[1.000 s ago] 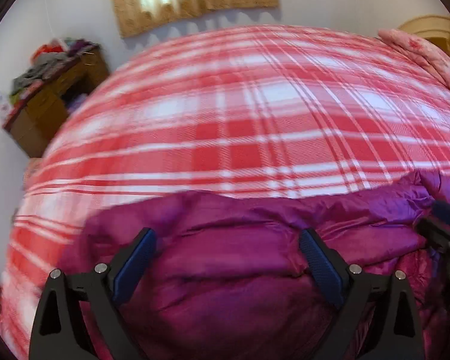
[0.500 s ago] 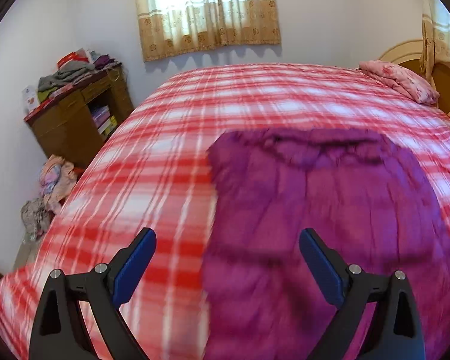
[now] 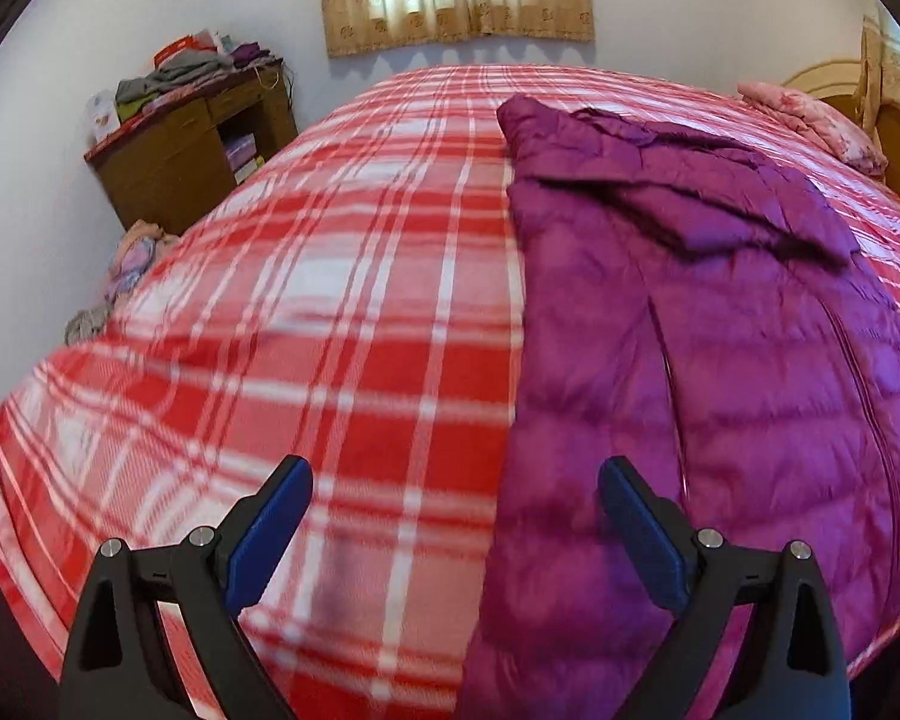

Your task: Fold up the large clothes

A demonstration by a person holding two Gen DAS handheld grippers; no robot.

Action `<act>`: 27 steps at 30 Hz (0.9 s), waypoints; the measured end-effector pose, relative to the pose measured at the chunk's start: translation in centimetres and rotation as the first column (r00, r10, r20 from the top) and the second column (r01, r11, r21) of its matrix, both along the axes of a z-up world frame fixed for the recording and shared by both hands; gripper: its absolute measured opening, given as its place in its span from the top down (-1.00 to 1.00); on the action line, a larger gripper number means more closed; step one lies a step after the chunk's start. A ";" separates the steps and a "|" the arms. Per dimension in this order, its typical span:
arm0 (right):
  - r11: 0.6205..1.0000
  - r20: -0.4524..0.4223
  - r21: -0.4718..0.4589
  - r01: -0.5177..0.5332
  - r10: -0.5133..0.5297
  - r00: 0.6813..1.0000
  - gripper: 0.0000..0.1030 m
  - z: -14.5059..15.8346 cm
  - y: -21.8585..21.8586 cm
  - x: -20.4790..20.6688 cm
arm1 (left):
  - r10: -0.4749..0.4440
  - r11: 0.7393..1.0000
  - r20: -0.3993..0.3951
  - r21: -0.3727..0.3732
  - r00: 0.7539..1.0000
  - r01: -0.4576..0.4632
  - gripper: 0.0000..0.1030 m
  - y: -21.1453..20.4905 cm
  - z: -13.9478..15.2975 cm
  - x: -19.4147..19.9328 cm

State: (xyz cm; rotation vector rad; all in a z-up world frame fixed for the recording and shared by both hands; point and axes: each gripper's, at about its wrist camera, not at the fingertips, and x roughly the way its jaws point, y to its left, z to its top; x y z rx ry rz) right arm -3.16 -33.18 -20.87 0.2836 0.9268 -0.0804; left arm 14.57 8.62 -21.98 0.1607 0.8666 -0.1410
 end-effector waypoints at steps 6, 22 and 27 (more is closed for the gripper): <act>1.000 -0.005 -0.021 0.004 -0.004 1.000 -0.47 -1.1 2.4 -2.3 | -0.059 0.998 -0.019 -0.008 0.998 0.059 -0.87 -1.0 -1.8 -2.3; 0.993 0.232 0.114 -0.029 0.002 0.973 0.87 5.4 2.5 -7.0 | -0.236 0.953 0.211 -0.139 0.949 0.268 0.94 -1.2 8.2 -8.9; 0.991 0.414 0.125 -0.039 -0.016 0.910 0.87 12.7 2.0 -10.6 | -0.232 0.924 0.343 -0.215 0.910 0.316 0.94 1.2 15.4 -12.5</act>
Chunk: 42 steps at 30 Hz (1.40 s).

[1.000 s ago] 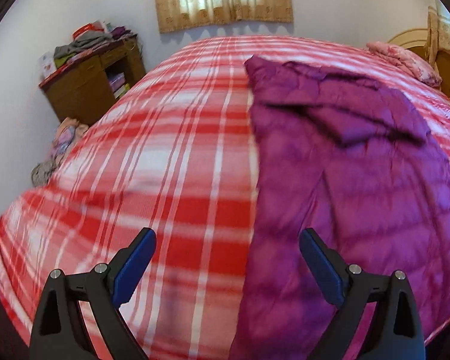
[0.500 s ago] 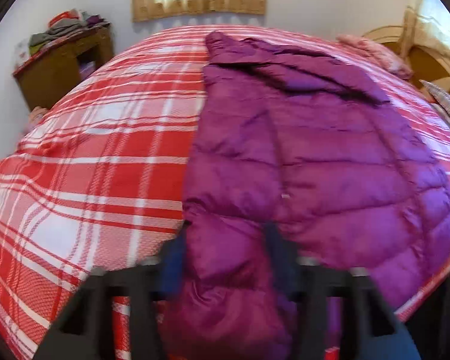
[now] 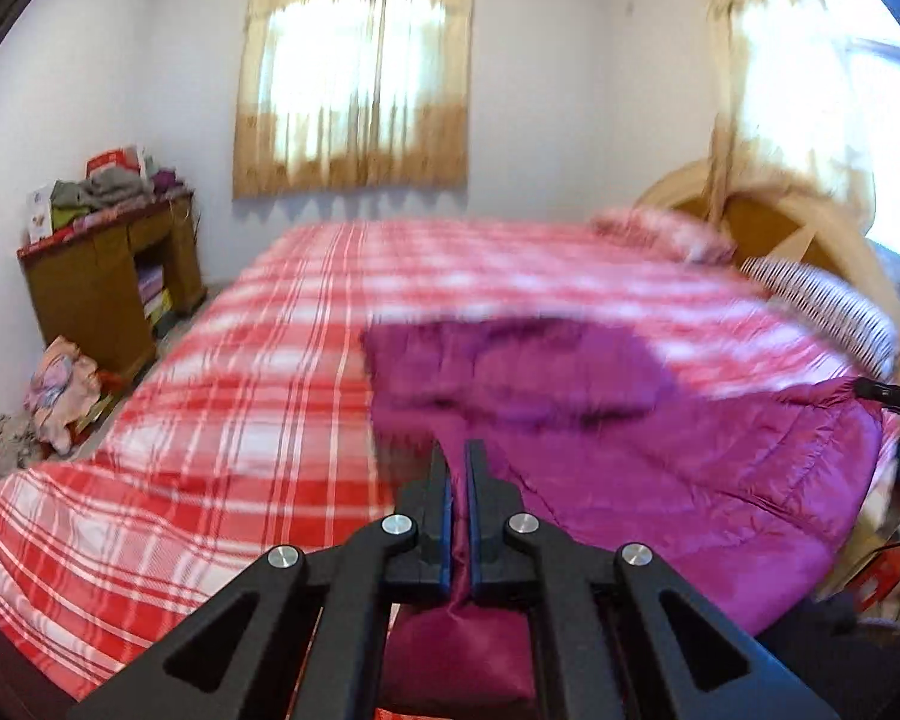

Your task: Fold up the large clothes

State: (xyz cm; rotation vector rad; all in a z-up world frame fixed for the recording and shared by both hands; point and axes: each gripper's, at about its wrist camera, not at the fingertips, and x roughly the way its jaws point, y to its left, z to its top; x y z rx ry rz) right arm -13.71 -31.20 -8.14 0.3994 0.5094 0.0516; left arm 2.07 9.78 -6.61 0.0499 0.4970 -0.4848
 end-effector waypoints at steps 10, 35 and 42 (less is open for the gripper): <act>0.996 0.132 -0.081 0.023 -0.012 0.991 0.88 5.6 -0.7 7.2 | 0.056 0.998 0.005 0.035 0.998 -0.057 0.94 -1.6 0.7 8.8; 0.932 -0.238 -0.164 0.324 -0.356 0.904 -0.45 -7.9 -9.1 32.9 | 0.475 0.849 0.126 0.194 0.871 -0.491 -0.43 -8.5 -3.4 24.2; 0.925 -0.096 -0.229 0.303 -0.331 0.939 -0.06 -3.5 -4.1 30.4 | 0.400 0.876 0.198 0.206 0.895 -0.437 -0.59 -13.7 -2.3 21.6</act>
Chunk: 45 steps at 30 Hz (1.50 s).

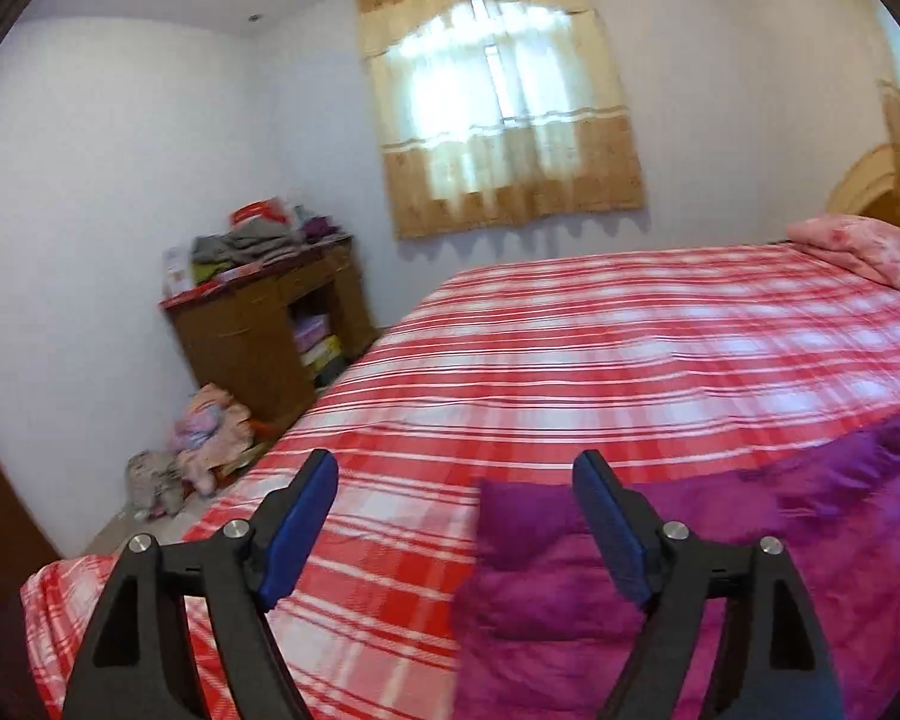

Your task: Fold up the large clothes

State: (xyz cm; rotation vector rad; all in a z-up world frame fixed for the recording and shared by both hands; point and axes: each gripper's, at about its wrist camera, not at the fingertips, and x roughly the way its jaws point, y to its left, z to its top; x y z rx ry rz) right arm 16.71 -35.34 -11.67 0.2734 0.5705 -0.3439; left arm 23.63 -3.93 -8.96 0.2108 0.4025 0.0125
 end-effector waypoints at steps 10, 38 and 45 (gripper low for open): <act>0.909 -0.176 -0.149 -0.389 0.363 0.915 0.20 -4.0 13.8 5.6 | -0.041 0.980 -0.084 0.188 0.996 0.057 -0.61 -8.1 -6.0 3.9; 0.943 -0.230 0.008 -0.332 0.325 0.917 0.20 -9.5 10.7 8.8 | 0.035 0.993 -0.334 0.116 0.942 0.005 -0.72 -6.5 -13.7 10.8; 0.944 -0.257 -0.003 -0.329 0.317 0.913 0.20 -9.8 11.0 9.1 | 0.044 0.991 -0.343 0.131 0.938 0.002 -0.75 -6.6 -14.0 11.0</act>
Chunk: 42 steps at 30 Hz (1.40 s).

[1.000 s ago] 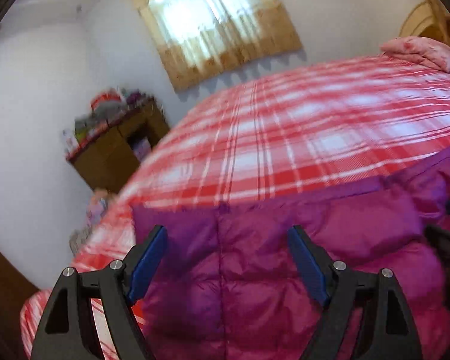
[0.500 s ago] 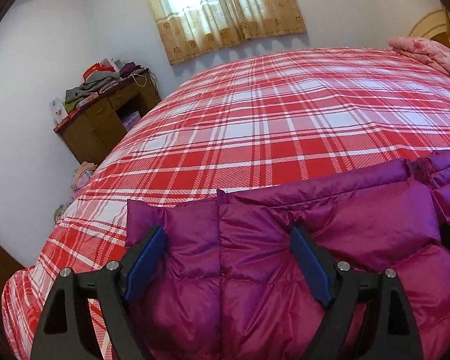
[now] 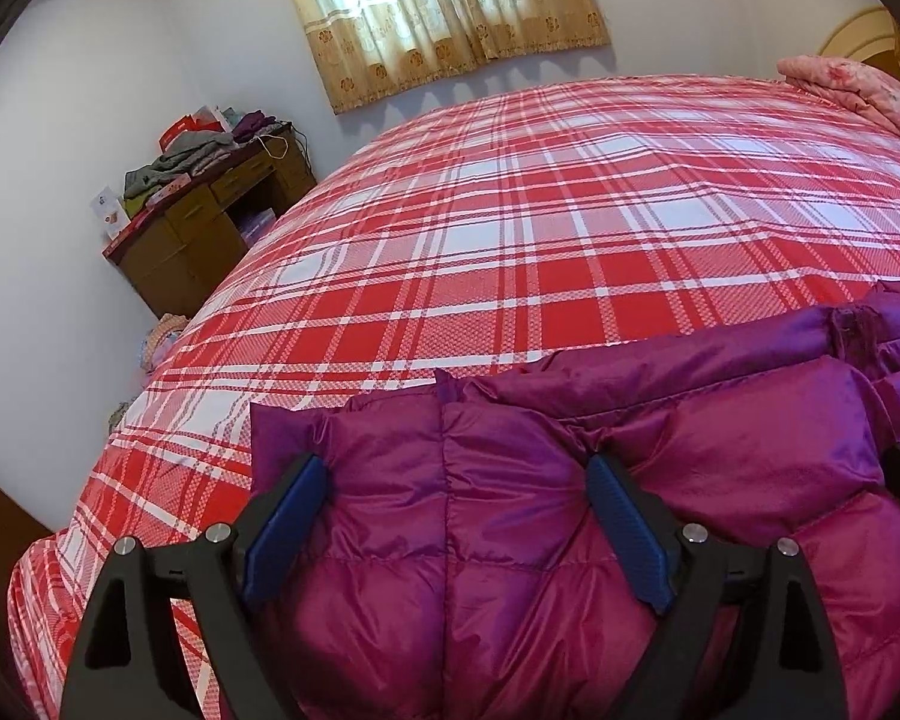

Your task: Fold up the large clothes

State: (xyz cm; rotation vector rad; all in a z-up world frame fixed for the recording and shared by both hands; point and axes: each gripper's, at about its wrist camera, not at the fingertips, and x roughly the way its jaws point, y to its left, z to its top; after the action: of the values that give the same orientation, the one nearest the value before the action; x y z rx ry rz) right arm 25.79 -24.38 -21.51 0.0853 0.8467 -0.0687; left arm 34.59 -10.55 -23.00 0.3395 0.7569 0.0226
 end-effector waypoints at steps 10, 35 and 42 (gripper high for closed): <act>1.000 -0.014 -0.015 0.005 -0.006 1.000 0.20 -0.2 0.1 0.3 | 0.001 1.000 -0.003 0.001 1.000 -0.001 -0.76 0.1 0.0 0.1; 0.998 -0.028 -0.062 0.010 -0.012 1.000 0.20 -0.5 0.7 0.7 | 0.008 1.000 -0.003 0.018 1.000 -0.008 -0.77 0.1 -0.2 0.1; 0.997 -0.032 -0.073 0.010 -0.012 0.999 0.20 -0.5 0.9 0.7 | 0.006 0.998 -0.002 0.059 1.000 -0.006 -0.77 -0.4 0.1 0.1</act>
State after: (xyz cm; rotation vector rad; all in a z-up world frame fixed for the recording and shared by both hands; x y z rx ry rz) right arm 26.48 -23.51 -21.97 0.0207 0.8756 -0.1111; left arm 34.65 -10.90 -22.94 0.3933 0.7606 0.0500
